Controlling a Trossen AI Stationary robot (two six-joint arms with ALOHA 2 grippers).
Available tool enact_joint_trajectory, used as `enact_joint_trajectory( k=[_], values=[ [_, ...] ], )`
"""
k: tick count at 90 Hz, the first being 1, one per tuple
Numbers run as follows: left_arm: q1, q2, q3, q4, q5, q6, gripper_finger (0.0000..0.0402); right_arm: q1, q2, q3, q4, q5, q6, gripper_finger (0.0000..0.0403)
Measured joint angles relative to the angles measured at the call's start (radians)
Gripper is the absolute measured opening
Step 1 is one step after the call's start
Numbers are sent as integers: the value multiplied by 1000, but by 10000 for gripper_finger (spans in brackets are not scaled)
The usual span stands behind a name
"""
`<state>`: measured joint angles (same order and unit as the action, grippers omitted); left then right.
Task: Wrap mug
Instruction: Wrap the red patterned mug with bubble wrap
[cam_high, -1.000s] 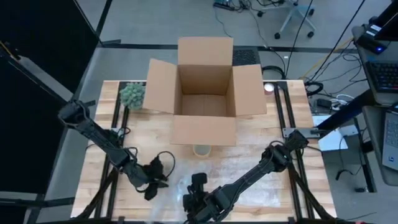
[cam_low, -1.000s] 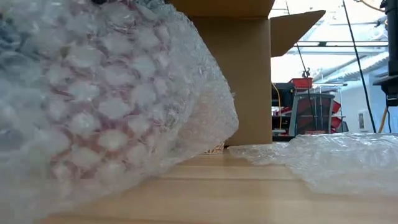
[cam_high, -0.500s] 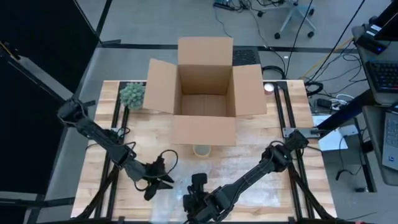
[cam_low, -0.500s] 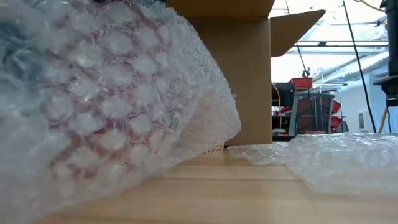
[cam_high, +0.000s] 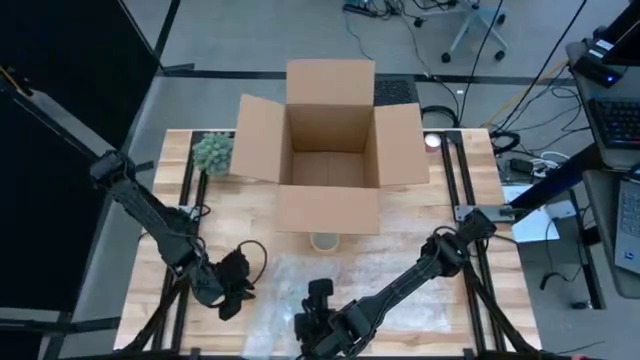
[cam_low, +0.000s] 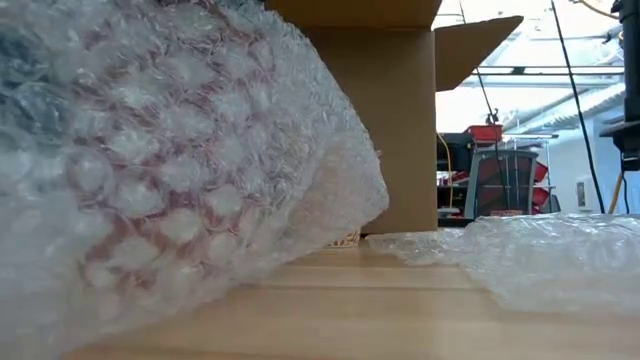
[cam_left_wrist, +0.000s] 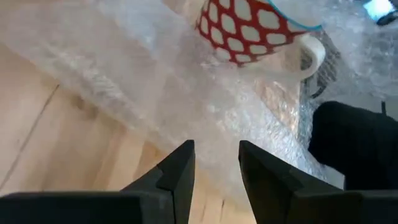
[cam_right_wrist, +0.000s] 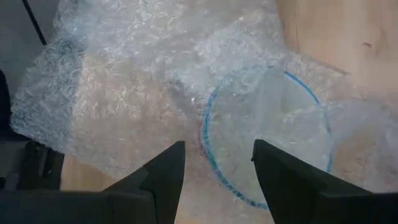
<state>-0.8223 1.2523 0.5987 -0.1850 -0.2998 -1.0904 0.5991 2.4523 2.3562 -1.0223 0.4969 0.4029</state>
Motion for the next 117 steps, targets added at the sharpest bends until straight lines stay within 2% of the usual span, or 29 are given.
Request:
enact_joint_trajectory(
  k=[17, 49, 70, 76, 82, 94, 97, 104, 117],
  values=[
    [29, 87, -1, 105, 4, -3, 120, 0, 0, 0, 0, 0, 0, 176],
    [65, 204, -2, 221, 10, -3, 186, 0, 0, 0, 0, 0, 0, 176],
    [69, 271, -2, 311, 15, 31, 190, 0, 0, 0, 1, 1, 3, 176],
    [68, 290, -2, 312, 15, 33, 178, 0, 0, 0, 1, 0, 2, 176],
    [68, 298, -2, 300, 15, 33, 148, 0, 0, 0, 1, 1, 2, 176],
    [68, 283, -2, 293, 15, 52, 35, 0, 0, 0, 1, 1, 0, 176],
    [68, 268, -2, 293, 16, 53, 18, 2, 0, 0, 0, 0, 0, 176],
    [68, 218, 0, 276, 16, 56, 10, 6, -1, 0, -3, 0, -4, 176],
    [68, 75, 33, 136, 14, 82, 2, 21, -24, 0, -44, -1, -6, 176]
  ],
)
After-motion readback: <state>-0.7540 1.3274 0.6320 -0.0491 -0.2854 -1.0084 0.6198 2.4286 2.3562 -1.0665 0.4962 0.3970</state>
